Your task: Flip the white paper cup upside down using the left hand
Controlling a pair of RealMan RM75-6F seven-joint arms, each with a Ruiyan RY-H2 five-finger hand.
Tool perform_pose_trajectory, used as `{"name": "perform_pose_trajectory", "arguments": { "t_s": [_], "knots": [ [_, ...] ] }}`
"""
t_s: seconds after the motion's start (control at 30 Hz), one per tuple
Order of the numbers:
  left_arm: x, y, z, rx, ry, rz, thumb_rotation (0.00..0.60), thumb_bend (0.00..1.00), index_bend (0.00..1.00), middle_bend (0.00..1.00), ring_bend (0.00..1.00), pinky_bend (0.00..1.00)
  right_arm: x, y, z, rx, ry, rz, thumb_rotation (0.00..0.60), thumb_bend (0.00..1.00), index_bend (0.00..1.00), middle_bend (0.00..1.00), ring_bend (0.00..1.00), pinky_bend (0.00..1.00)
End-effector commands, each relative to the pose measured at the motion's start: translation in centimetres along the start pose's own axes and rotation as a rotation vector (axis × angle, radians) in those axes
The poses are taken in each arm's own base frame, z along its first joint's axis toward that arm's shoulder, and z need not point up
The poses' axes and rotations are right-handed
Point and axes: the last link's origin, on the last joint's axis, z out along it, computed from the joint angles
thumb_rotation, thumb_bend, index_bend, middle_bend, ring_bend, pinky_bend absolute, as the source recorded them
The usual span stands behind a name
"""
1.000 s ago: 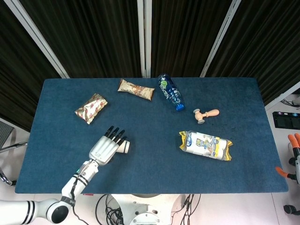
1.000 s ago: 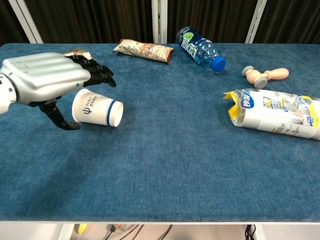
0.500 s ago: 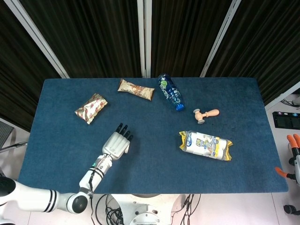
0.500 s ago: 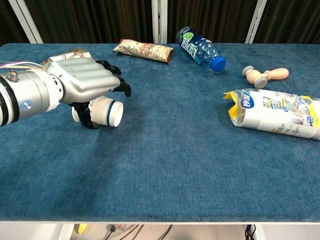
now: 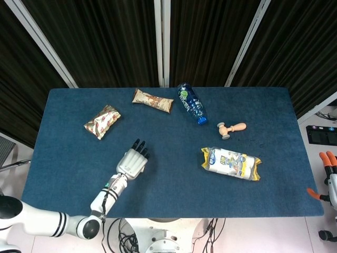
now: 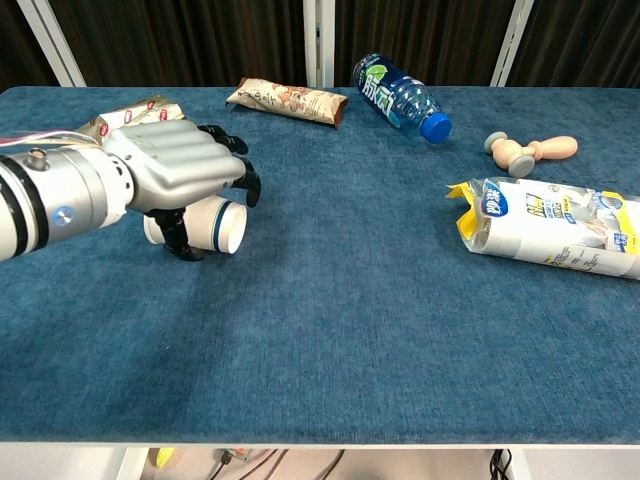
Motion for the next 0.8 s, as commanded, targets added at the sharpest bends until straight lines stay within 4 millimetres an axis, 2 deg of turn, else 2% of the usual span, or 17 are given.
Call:
{"name": "perform_pose_trajectory", "arguments": {
  "t_s": [0.03,0.33,0.53,0.67,0.8],
  "knots": [
    [0.0,0.2,0.3,0.0,0.01,0.016,0.6,0.19,0.28,0.19,0.0,0.0,-0.1,0.0,0.0,-0.001,-0.003,-0.003,0.6,0.03,0.0,0.0,0.0,0.0],
    [-0.1,0.4,0.3,0.021,0.01,0.008,0.6,0.22,0.41,0.22,0.0,0.0,-0.3,0.2,0.1,-0.009,-0.019,-0.01,0.6,0.03,0.0,0.0,0.0,0.0],
    [1.2,0.4,-0.4,0.011,0.079,-0.059,0.6,0.25,0.44,0.29,0.0,0.0,-0.3,0.3,0.1,-0.011,-0.019,-0.006,0.6,0.03,0.0,0.0,0.0,0.0],
    [3.0,0.1,-1.3,-0.018,0.204,-0.214,0.6,0.25,0.46,0.39,0.06,0.0,-0.4,0.3,0.1,-0.011,-0.025,-0.004,0.6,0.03,0.0,0.0,0.0,0.0],
    [3.7,-1.0,-2.0,-0.039,0.299,-0.457,0.6,0.25,0.46,0.45,0.12,0.0,-0.4,0.2,0.2,-0.007,-0.031,-0.003,0.6,0.03,0.0,0.0,0.0,0.0]
  ]
}}
